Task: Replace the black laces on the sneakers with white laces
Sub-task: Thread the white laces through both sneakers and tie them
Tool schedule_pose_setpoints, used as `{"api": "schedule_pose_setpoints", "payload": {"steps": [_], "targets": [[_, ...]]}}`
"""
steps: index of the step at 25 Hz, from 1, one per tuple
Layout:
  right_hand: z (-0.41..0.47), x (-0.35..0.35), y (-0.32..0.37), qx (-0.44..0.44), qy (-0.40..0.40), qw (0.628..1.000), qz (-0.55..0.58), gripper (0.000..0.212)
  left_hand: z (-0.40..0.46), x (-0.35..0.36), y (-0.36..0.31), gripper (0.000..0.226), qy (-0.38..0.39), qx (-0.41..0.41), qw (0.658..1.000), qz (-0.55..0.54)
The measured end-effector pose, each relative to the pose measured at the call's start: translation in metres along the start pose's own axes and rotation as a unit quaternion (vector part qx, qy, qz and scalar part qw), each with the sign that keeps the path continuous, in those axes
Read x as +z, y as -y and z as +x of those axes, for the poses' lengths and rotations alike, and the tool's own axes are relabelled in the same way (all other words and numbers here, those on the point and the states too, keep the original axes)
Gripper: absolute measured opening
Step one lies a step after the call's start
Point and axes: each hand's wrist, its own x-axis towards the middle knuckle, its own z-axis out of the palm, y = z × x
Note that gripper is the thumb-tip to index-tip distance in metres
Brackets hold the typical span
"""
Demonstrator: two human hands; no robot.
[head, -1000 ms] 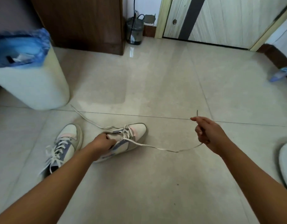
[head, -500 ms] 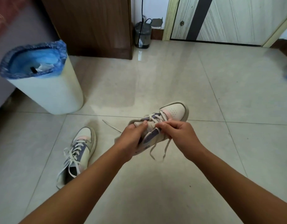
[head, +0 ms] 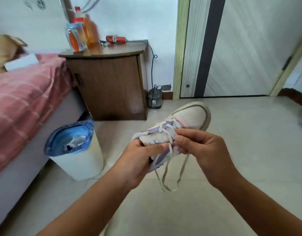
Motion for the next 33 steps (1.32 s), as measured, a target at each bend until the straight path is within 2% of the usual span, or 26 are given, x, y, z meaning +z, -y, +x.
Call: {"api": "schedule_pose_setpoints", "payload": {"steps": [3,7,12,15,18,20,22,24,28,33], "targets": [[0.012,-0.005,0.055,-0.065,-0.015,0.998,-0.017,0.014,-0.005,0.032,-0.047,0.023,-0.011,0.019,0.998,-0.051],[0.017,-0.003,0.113,-0.115,-0.027,0.983,-0.139,0.004,-0.015,0.065,-0.098,0.029,-0.035,0.101,0.992,-0.064],[0.002,0.006,0.148,-0.092,-0.017,0.986,-0.139,0.008,-0.039,0.075,-0.109,0.023,-0.110,0.121,0.985,-0.052],[-0.012,0.019,0.156,-0.104,-0.028,0.982,-0.155,0.006,-0.048,0.068,-0.107,0.021,-0.120,0.138,0.983,-0.030],[-0.022,0.031,0.159,-0.128,-0.055,0.975,-0.173,0.006,-0.056,0.064,-0.111,0.013,-0.091,0.156,0.983,-0.033],[-0.026,0.036,0.164,-0.161,-0.074,0.969,-0.170,0.005,-0.063,0.061,-0.117,0.006,-0.010,0.159,0.986,-0.044],[-0.029,0.036,0.170,-0.163,-0.085,0.972,-0.149,0.007,-0.066,0.055,-0.120,0.024,0.040,0.168,0.984,-0.031],[-0.032,0.033,0.174,-0.148,-0.091,0.974,-0.145,0.009,-0.064,0.050,-0.120,0.039,0.054,0.173,0.983,-0.028],[-0.037,0.032,0.175,-0.143,-0.097,0.966,-0.191,0.008,-0.065,0.048,-0.116,0.032,0.079,0.153,0.985,-0.034],[-0.038,0.029,0.168,-0.168,-0.098,0.937,-0.290,0.005,-0.061,0.051,-0.113,0.044,0.080,0.122,0.987,-0.070]]}}
